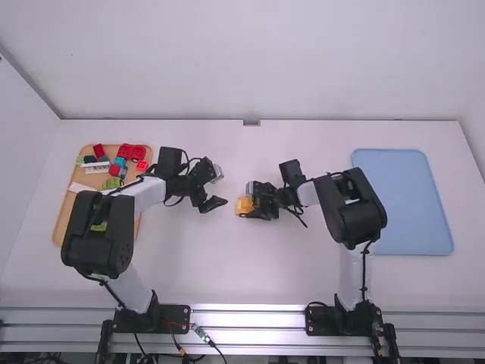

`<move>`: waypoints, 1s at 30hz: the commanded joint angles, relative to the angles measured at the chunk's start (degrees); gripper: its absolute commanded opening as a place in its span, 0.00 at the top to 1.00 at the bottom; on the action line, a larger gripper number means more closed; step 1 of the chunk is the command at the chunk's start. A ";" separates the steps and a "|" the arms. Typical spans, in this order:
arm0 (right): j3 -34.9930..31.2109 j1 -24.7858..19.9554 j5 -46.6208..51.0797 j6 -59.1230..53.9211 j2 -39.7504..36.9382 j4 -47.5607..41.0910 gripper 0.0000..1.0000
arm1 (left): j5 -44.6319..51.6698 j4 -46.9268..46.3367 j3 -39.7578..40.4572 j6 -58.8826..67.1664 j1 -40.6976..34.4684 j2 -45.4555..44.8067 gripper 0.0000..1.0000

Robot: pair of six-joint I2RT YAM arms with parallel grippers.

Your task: Assemble lego blocks to make yellow taxi

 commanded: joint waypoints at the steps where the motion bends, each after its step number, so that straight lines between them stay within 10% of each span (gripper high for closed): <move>1: 0.04 0.00 0.42 0.15 1.00 -0.44 0.50 | 0.34 -0.26 -0.63 -0.40 -0.20 -2.04 0.01; 19: 12.28 -4.94 -0.66 6.34 -0.07 -14.67 0.63 | -1.43 -0.11 -0.72 -0.97 -0.24 -2.15 0.01; 30: 14.75 -12.85 11.39 18.21 -14.41 -22.97 0.76 | -5.41 1.53 -0.74 -4.84 -0.11 -2.15 0.01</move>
